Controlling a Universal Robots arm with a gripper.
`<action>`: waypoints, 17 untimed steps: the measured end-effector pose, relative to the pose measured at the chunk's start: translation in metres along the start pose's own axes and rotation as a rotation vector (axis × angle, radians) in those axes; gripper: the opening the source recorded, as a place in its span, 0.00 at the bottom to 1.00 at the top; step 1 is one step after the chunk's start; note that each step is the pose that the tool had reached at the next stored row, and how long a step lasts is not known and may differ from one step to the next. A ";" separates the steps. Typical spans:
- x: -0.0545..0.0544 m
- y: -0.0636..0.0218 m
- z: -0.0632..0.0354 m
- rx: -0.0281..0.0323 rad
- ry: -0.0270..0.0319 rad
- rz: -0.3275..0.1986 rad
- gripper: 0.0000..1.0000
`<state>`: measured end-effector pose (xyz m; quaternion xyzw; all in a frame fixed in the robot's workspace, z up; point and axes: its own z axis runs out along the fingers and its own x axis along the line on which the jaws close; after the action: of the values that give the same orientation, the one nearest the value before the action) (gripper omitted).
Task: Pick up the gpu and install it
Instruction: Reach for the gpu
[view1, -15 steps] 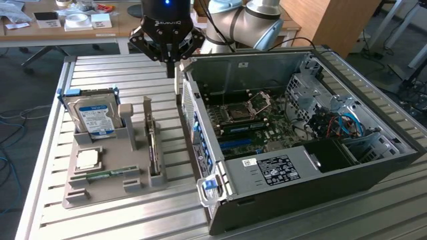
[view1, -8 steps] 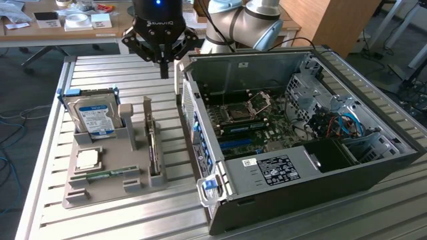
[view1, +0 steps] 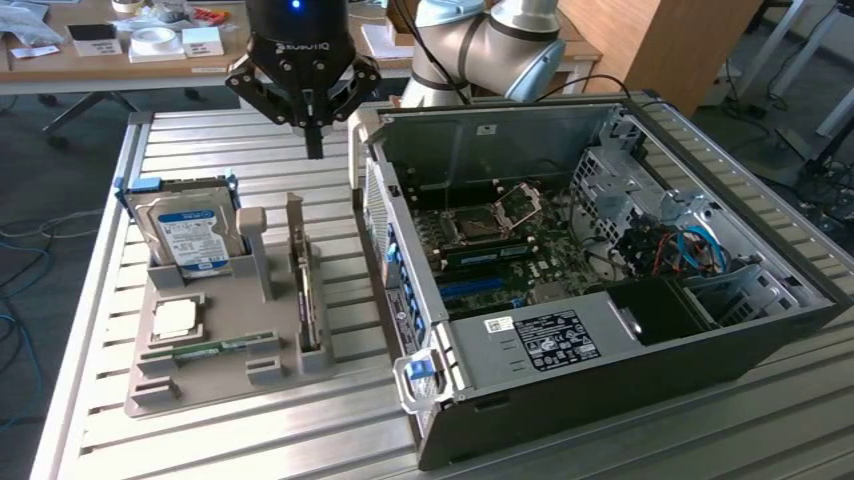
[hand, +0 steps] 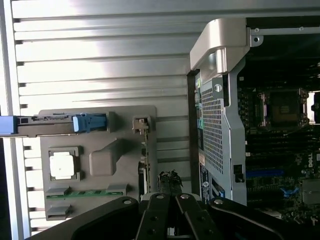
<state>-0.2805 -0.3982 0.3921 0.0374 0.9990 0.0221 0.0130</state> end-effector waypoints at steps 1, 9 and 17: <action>0.000 0.0000 0.0000 0.0000 0.0000 0.000 0.11; 0.007 -0.0005 -0.0002 0.0000 0.0001 0.000 0.11; 0.017 -0.0013 -0.0005 0.0000 0.0001 0.000 0.11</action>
<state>-0.2977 -0.3982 0.3921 0.0374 0.9990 0.0221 0.0130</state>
